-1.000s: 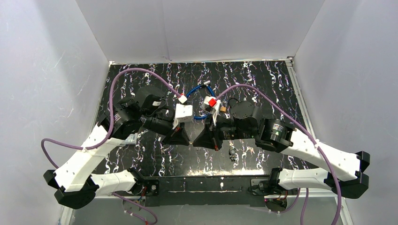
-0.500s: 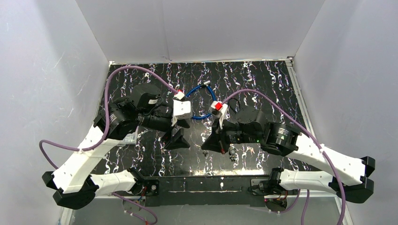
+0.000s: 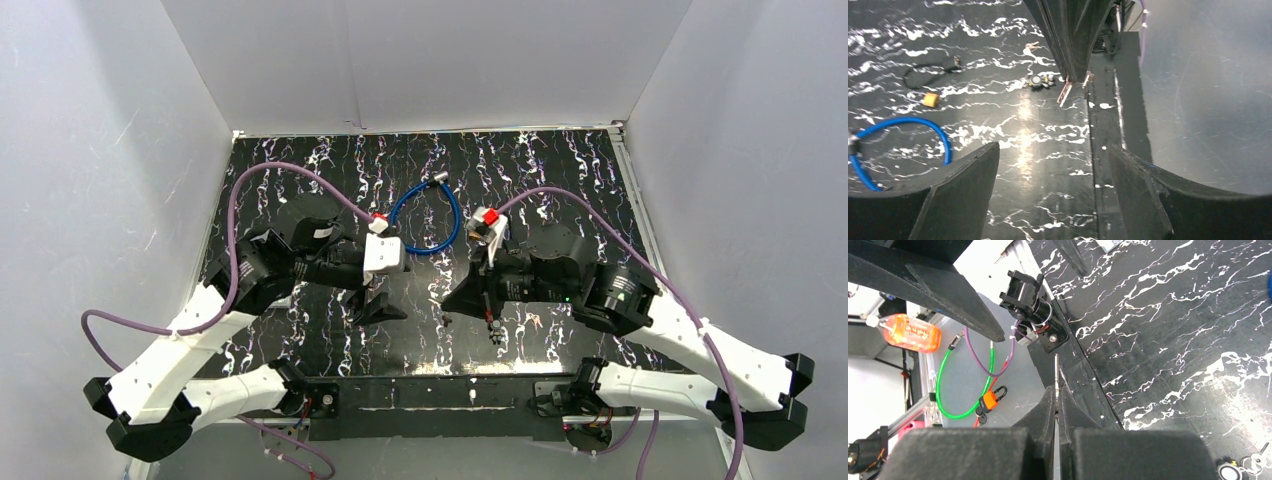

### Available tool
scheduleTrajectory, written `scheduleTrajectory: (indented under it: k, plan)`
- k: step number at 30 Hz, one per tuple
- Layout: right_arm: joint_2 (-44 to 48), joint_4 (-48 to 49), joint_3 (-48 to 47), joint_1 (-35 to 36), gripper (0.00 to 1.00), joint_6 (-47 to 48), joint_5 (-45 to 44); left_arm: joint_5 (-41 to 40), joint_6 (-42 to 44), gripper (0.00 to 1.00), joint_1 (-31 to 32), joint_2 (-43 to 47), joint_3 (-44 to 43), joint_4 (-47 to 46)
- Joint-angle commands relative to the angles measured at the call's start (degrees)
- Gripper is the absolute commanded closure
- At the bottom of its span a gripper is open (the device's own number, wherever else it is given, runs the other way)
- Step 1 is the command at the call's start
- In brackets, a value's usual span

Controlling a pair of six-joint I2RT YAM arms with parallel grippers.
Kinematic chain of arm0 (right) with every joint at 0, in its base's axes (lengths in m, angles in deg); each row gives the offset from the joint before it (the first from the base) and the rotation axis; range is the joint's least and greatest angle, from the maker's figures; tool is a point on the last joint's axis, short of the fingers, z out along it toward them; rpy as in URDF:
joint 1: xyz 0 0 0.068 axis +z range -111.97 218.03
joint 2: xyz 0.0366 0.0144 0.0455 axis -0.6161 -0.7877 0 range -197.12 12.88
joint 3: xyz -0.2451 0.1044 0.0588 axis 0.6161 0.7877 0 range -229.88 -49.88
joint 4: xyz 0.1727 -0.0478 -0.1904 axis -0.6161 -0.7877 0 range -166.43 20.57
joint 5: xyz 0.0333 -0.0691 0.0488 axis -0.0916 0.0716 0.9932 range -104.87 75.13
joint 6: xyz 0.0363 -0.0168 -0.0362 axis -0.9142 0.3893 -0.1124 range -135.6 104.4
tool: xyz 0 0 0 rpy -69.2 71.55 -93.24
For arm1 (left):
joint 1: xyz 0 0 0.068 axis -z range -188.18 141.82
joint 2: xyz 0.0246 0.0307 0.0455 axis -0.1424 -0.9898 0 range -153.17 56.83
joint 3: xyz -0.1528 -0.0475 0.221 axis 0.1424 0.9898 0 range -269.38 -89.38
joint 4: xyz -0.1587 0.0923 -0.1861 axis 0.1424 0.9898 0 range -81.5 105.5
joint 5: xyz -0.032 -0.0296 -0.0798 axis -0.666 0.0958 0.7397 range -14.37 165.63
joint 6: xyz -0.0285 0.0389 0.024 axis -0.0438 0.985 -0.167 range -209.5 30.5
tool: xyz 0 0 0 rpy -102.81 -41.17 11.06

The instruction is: Unlock with the key

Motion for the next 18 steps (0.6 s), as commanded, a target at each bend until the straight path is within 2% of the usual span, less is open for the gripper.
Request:
scheduleTrajectory:
  k: [1, 3, 5, 8, 10, 13, 18]
  plan:
    - [3.69, 3.71, 2.2, -4.11, 0.99, -2.72, 4.2, -1.53, 8.17, 0.2, 0.06, 0.88, 0.73, -5.59]
    - [3.88, 3.91, 2.78, -5.88, 0.99, -3.09, 5.58, -2.11, 10.06, 0.19, 0.07, 0.65, 1.63, -6.69]
    - [4.15, 3.79, 3.18, -7.49, 0.99, -3.39, 5.91, -4.5, 9.67, 0.13, 0.08, 0.51, 3.58, -10.73]
    - [5.4, 2.14, 3.88, -10.9, 0.99, -3.92, 3.71, -12.36, 5.84, 0.04, 0.09, -0.77, 7.43, -18.35]
    - [6.95, 1.55, 4.96, -13.7, 0.99, -4.63, 1.91, -19.15, 1.9, 0.02, 0.08, -3.45, 9.72, -22.83]
    - [10.24, 1.12, 6.94, -17.87, 0.99, -6.12, -0.19, -24.05, 0.18, 0.02, -0.66, -11.87, 7.86, -22.74]
    - [14.91, -1.56, 7.85, -22.04, 0.99, -6.92, -1.1, -19.49, -11.34, 0.02, -8.44, -29.68, -2.09, -20.09]
